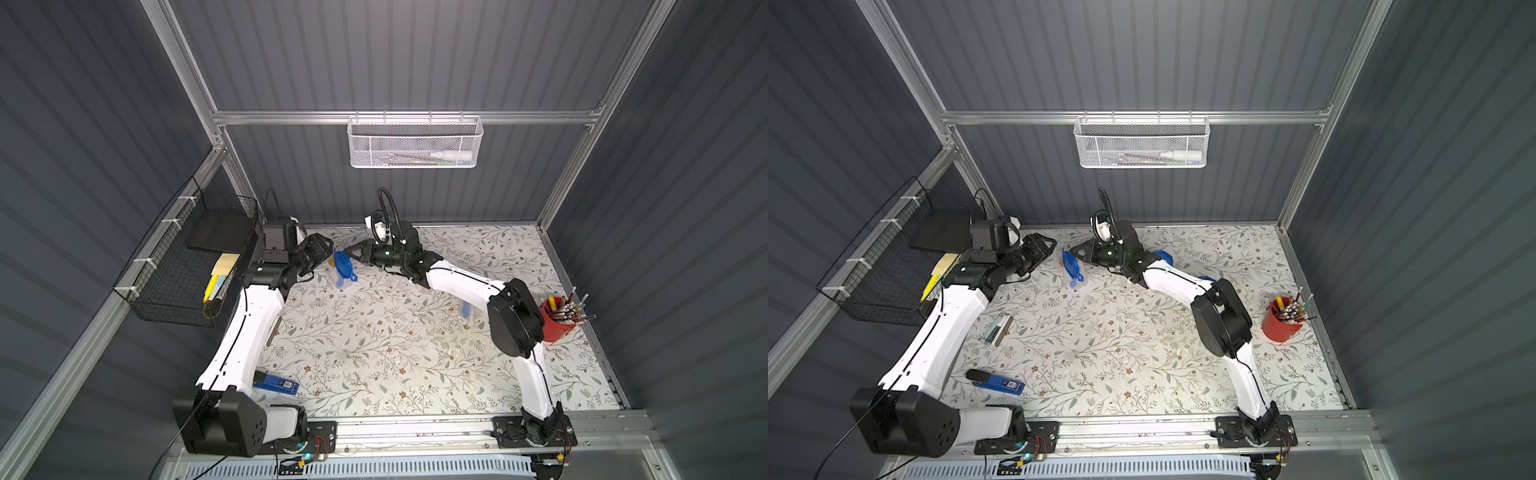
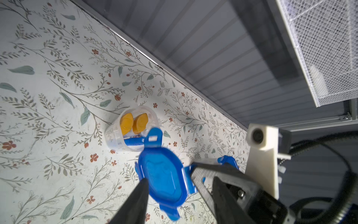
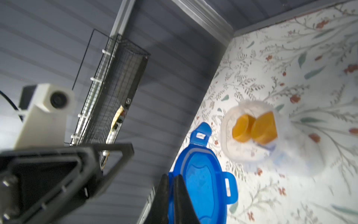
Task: Take out toiletry kits
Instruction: Open the lid of the container, then place the lid at the center of the board.
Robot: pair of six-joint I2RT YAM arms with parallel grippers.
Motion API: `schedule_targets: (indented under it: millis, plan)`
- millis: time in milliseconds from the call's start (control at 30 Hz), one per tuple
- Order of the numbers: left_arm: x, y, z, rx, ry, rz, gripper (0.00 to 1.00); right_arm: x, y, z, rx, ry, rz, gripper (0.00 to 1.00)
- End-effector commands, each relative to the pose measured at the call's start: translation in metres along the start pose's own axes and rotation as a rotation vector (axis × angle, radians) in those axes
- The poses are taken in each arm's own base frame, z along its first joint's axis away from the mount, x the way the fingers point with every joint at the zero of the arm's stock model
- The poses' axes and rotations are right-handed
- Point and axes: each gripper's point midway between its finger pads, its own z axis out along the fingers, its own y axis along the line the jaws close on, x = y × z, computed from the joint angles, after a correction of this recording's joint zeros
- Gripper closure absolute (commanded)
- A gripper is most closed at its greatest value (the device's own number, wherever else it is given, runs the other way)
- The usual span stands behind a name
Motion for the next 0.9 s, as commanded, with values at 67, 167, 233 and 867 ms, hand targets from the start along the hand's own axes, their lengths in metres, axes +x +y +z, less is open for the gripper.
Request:
schedule_targets:
  millis: [67,167,233,867]
  plan:
    - [-0.019,0.005,-0.019,-0.071,-0.092,0.017,0.17,0.036,0.023,-0.037,0.112,0.040,-0.204,1.00]
    - [-0.021,0.005,-0.016,-0.073,-0.094,0.017,0.06,0.067,0.013,-0.061,0.220,0.094,-0.268,1.00]
    - [-0.020,0.008,-0.011,-0.084,-0.083,0.008,0.01,0.080,-0.001,-0.080,0.322,0.101,-0.308,1.00]
    - [-0.018,0.016,0.011,-0.115,-0.045,-0.020,0.00,0.163,-0.034,-0.073,0.650,0.247,-0.603,1.00]
